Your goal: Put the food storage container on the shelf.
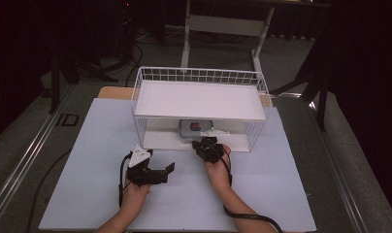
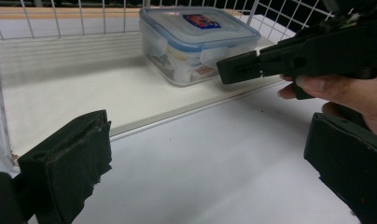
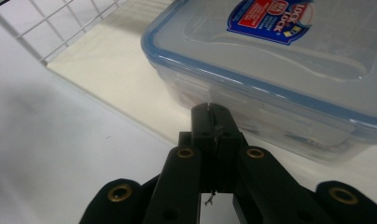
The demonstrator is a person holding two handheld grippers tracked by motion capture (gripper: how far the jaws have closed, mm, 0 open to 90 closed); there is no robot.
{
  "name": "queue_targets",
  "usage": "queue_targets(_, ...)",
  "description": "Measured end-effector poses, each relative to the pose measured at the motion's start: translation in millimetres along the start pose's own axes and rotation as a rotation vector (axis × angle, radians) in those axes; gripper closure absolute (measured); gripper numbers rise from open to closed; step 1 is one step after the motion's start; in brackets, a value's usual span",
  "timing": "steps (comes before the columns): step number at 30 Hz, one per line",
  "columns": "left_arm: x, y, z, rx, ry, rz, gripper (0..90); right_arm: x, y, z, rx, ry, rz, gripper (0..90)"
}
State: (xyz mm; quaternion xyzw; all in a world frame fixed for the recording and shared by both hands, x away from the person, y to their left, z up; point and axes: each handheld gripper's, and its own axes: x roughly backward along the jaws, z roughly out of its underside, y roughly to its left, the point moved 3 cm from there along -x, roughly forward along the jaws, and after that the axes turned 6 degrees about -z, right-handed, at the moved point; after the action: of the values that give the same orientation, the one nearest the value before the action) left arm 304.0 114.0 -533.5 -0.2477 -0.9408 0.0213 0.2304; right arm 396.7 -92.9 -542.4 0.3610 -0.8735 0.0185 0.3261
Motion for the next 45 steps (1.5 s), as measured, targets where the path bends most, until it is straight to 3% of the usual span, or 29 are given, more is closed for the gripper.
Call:
queue_targets(10, -1.0, -0.8, 0.2, -0.015, 0.005, 0.009, 1.7, -6.8, -5.3, -8.8, 0.004, -0.002, 0.024, 89.8)
queue_targets(13, -1.3, -2.3, -0.2, -0.025, 0.001, 0.018, 1.7, -5.8, -4.8, -8.9, -0.016, -0.004, 0.007, 88.1)
queue_targets(15, -2.0, -4.3, -1.7, -0.034, -0.006, 0.049, 1.7, -1.0, 0.0, -7.2, -0.017, -0.003, 0.001, 86.7)
queue_targets(17, -2.2, -8.2, -4.5, -0.06, -0.002, 0.084, 1.7, 6.1, 6.3, -4.9, 0.013, -0.015, -0.008, 84.2)
queue_targets(21, 1.7, -15.4, -11.0, -0.081, -0.027, 0.111, 1.7, 22.3, 12.8, 1.7, 0.025, -0.028, -0.033, 80.6)
queue_targets(23, 4.6, -18.8, -14.6, -0.093, -0.046, 0.12, 1.7, 30.5, 14.9, 4.5, 0.028, -0.033, -0.044, 75.6)
queue_targets(27, 11.6, -27.6, -22.3, -0.167, -0.069, 0.136, 1.7, 54.2, 19.1, 11.7, 0.066, -0.054, -0.057, 61.1)
queue_targets(29, 15.6, -31.1, -25.9, -0.183, -0.079, 0.149, 1.7, 64.6, 20.3, 14.5, 0.082, -0.061, -0.072, 53.3)
queue_targets(35, 30.9, -36.9, -33.0, -0.2, -0.112, 0.185, 1.7, 84.2, 20.2, 20.9, 0.065, -0.111, -0.127, 15.1)
queue_targets(37, 35.1, -37.4, -33.0, -0.196, -0.122, 0.206, 1.7, 87.7, 20.7, 24.3, 0.067, -0.105, -0.157, 14.6)
queue_targets(40, 40.2, -38.0, -31.2, -0.206, -0.124, 0.219, 1.7, 93.9, 21.4, 29.9, 0.102, -0.113, -0.146, 13.7)
queue_targets(43, 44.9, -36.5, -27.9, -0.204, -0.11, 0.223, 1.8, 103.1, 20.8, 32.9, 0.1, -0.119, -0.175, 14.5)
queue_targets(45, 47.4, -35.5, -26.2, -0.201, -0.114, 0.223, 1.7, 109.2, 21.7, 34.9, 0.117, -0.122, -0.165, 14.5)
